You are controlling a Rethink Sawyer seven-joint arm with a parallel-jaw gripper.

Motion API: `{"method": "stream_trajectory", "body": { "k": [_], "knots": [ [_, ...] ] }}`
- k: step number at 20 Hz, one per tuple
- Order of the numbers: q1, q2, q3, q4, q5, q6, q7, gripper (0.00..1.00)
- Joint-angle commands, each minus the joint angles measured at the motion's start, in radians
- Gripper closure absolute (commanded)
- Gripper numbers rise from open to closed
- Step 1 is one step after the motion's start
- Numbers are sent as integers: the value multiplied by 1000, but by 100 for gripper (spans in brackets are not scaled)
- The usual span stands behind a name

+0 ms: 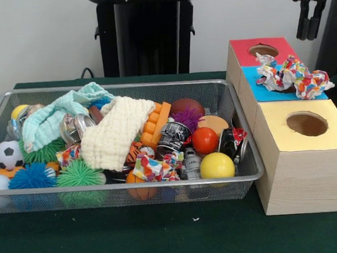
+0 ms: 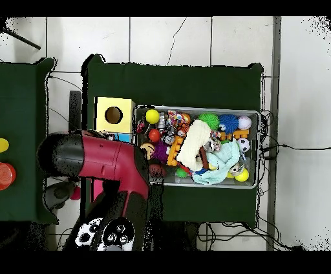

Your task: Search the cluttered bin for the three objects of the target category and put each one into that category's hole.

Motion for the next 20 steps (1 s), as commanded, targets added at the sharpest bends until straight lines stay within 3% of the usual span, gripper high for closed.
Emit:
{"method": "stream_trajectory", "body": {
  "k": [1,20],
  "knots": [
    [-28,26,48,65,-6,55,228,100],
    [-38,61,51,130,-60,0,173,100]
  ]
}}
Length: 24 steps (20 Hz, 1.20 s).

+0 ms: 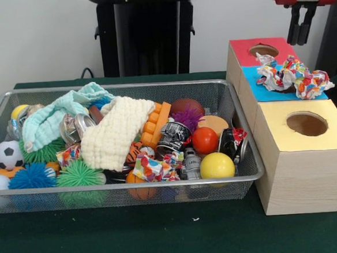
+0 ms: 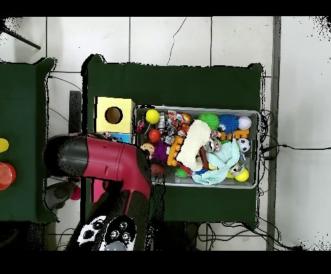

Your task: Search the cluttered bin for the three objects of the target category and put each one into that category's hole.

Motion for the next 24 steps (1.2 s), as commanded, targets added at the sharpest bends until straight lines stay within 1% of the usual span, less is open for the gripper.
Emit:
{"method": "stream_trajectory", "body": {
  "k": [1,5,8,11,14,18,21,23,24],
  "knots": [
    [-37,47,56,120,-37,-11,177,100],
    [-49,50,76,131,-10,-18,190,100],
    [-55,53,86,125,1,0,196,100],
    [-53,58,87,120,-1,17,201,100],
    [-54,65,90,123,-2,9,201,100],
    [-56,62,96,131,18,15,222,100],
    [-58,63,100,126,32,46,238,100],
    [-48,71,86,107,18,78,250,100],
    [-43,76,80,103,12,79,252,100]
  ]
}}
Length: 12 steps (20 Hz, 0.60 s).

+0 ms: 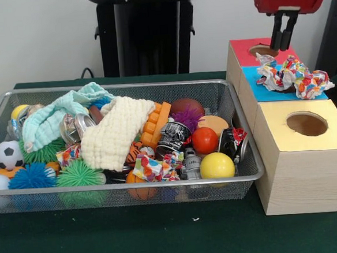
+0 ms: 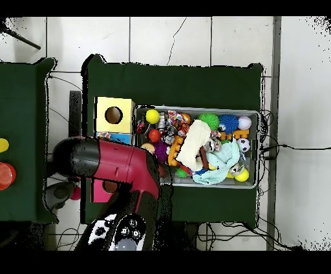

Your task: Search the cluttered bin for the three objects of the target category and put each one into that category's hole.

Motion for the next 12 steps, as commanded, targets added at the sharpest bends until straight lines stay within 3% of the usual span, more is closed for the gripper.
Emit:
{"method": "stream_trajectory", "body": {
  "k": [1,12],
  "knots": [
    [-9,68,69,55,5,80,253,100],
    [-16,43,128,127,120,10,290,100]
  ]
}}
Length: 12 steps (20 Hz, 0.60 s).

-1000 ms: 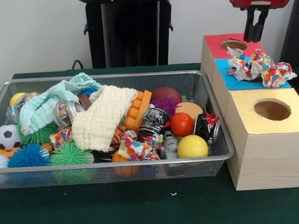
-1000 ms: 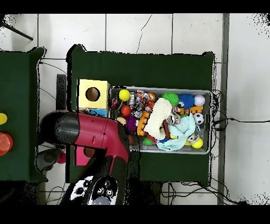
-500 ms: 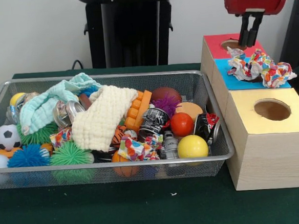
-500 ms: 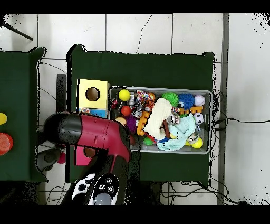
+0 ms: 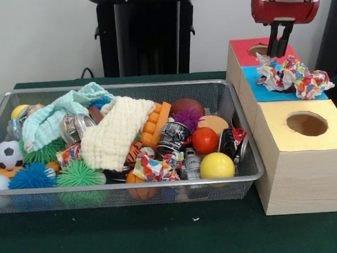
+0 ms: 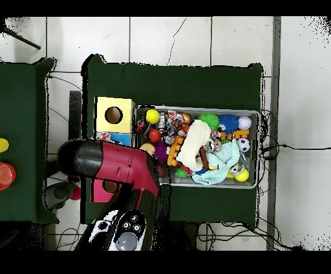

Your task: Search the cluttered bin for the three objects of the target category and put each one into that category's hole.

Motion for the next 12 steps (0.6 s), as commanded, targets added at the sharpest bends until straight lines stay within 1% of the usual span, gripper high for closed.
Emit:
{"method": "stream_trajectory", "body": {
  "k": [1,7,12],
  "knots": [
    [-22,15,123,103,95,8,287,100],
    [-32,-5,147,124,160,37,287,100],
    [-24,-15,148,138,190,37,290,100]
  ]
}}
